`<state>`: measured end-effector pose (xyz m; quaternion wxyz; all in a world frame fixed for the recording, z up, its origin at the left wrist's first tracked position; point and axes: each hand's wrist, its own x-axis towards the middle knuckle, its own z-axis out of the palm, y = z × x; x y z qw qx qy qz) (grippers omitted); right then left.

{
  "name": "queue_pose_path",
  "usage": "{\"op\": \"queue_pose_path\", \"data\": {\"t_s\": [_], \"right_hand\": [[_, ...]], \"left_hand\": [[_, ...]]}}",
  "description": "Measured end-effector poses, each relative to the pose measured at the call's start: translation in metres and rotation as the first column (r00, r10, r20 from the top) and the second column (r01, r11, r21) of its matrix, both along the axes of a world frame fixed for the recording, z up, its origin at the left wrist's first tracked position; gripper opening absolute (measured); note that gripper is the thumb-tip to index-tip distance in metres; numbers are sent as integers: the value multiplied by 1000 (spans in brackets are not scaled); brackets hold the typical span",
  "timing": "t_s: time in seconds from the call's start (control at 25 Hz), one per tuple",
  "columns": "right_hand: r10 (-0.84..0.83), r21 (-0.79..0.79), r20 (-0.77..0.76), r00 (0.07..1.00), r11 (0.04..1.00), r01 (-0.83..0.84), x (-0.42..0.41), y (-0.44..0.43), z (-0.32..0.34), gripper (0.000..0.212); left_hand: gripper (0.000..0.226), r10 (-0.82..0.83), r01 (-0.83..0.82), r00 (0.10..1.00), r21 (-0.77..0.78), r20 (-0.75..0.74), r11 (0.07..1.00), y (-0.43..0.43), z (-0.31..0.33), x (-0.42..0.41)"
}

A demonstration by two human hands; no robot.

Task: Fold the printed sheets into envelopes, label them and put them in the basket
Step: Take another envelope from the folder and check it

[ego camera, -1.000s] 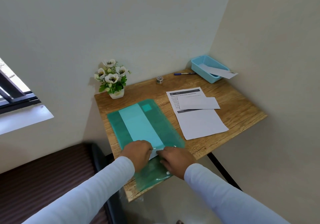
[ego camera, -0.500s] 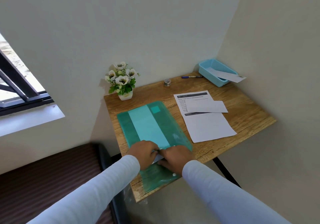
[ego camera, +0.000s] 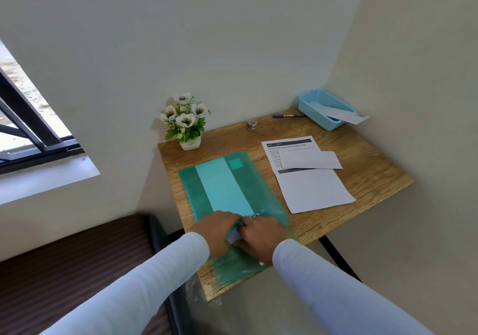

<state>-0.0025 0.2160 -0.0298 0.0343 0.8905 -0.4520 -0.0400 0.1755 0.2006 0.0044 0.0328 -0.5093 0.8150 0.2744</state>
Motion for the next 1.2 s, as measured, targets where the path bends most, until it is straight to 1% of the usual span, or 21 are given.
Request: {"op": "queue_pose_path", "data": {"t_s": [0.04,0.12,0.24,0.32,0.4,0.48,0.6,0.76,0.92,1.04,1.12,1.2], "right_hand": [[11,-16,27,1000,1000,-11,-2,1,-2,42],[19,-24,48,999,1000,-17,-5,4,-4,44],[-15,21,91,996,1000,14,-9,6,-3,47],[-26,42,104,994,999,22,-10,5,1,46],[-26,57,81,996,998,22,-10,2,3,42],[-33,72,53,998,997,29,-8,1,4,37],[-77,97,22,997,993,74,-7,1,8,26],[-118,139,-7,993,983,118,-5,0,12,17],[-141,173,34,989,976,133,-1,-2,17,15],[-135,184,63,989,975,121,-3,1,24,13],[-95,169,87,992,982,79,-12,9,28,12],[-33,135,144,989,991,14,-26,16,36,11]], "left_hand": [[50,-10,10,1000,-18,17,1000,1,-1,0],[62,-54,60,993,-56,103,997,0,-6,-1],[81,-105,132,969,-109,224,985,2,-14,-9],[85,-111,153,961,-153,253,976,3,-18,-14],[87,-132,184,955,-182,266,966,4,-20,-15],[83,-137,185,959,-181,250,966,3,-18,-12],[68,-95,118,982,-137,166,984,-3,-10,-5],[67,-58,70,991,-87,124,994,-4,-3,3],[69,5,7,997,-155,74,988,2,-16,5],[66,35,-19,997,-227,66,974,5,-27,4],[64,48,-27,996,-249,78,968,3,-30,4],[63,39,-10,993,-249,113,969,2,-32,4]]}}
